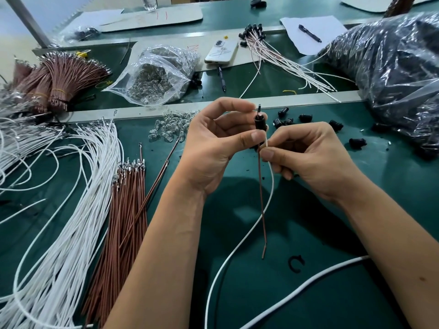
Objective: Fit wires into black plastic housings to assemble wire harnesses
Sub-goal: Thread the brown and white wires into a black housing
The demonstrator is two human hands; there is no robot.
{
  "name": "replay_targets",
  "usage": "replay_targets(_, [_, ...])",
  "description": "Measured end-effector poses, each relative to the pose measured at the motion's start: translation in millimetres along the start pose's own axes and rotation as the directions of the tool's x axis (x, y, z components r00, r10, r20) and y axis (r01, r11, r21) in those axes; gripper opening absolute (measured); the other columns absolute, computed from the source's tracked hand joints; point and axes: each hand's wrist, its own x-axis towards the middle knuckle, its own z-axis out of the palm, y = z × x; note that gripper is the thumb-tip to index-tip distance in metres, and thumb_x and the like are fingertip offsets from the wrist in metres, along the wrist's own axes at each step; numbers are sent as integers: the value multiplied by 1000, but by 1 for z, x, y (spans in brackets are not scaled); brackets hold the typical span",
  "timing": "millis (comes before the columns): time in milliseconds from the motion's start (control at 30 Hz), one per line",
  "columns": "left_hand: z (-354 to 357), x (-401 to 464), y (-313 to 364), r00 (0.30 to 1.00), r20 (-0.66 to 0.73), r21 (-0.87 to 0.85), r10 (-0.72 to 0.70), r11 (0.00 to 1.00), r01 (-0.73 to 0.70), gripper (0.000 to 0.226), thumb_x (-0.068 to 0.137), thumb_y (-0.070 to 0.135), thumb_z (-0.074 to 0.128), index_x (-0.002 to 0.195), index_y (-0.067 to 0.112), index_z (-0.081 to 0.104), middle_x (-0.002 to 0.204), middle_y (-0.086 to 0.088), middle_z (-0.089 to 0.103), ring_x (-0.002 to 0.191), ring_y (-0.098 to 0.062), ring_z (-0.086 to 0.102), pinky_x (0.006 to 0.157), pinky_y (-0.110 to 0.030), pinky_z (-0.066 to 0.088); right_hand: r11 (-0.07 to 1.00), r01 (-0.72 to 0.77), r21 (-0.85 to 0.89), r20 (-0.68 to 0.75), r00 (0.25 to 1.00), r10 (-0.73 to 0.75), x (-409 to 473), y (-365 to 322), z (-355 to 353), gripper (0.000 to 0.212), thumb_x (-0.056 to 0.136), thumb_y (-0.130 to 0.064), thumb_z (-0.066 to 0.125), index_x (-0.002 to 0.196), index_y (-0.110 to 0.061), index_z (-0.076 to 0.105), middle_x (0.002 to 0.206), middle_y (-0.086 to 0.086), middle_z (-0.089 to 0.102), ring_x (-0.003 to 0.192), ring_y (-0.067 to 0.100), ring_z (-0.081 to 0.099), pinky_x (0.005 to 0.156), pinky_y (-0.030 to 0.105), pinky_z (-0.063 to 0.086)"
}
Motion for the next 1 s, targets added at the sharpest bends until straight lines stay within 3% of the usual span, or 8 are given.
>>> replay_targets(367, [2,0,-1,998,50,-37,46,998,-44,40,66,-19,69,93,9,62,86,-10,70,84,-27,63,86,-33,53,999,30,14,9,1000,-30,0,-2,1,10,77,-10,81,76,-5,72,58,9,61,49,15,55,45,23,46])
replay_targets(633, [2,1,-1,997,50,-85,52,995,-47,38,68,-20,67,92,10,62,84,-9,69,79,-21,67,78,-28,55,999,38,-4,-11,999,-38,0,-1,0,13,78,-12,81,78,-3,72,58,9,61,49,16,55,44,23,46])
replay_targets(767, [-3,2,-3,999,-35,-137,-20,990,15,33,71,-15,69,92,11,66,84,-9,71,78,-19,68,75,-26,57,1000,14,-19,-26,1000,-15,-1,0,0,17,83,-15,80,78,-2,71,56,2,61,44,12,50,39,21,38])
replay_targets(867, [-6,4,-3,992,-67,-203,-103,975,88,33,71,-10,73,98,7,67,85,-8,72,77,-17,70,74,-23,57,1000,-9,17,-23,1000,9,-1,1,-1,17,91,-13,74,80,-1,69,60,7,61,41,13,45,38,18,32])
replay_targets(1000, [-7,5,-3,979,-77,-238,-188,957,165,28,71,-4,70,97,5,72,85,-9,72,78,-18,70,75,-22,58,1000,-23,-8,-26,999,23,0,2,-1,16,93,-14,68,81,-3,70,61,8,64,43,12,46,41,17,36])
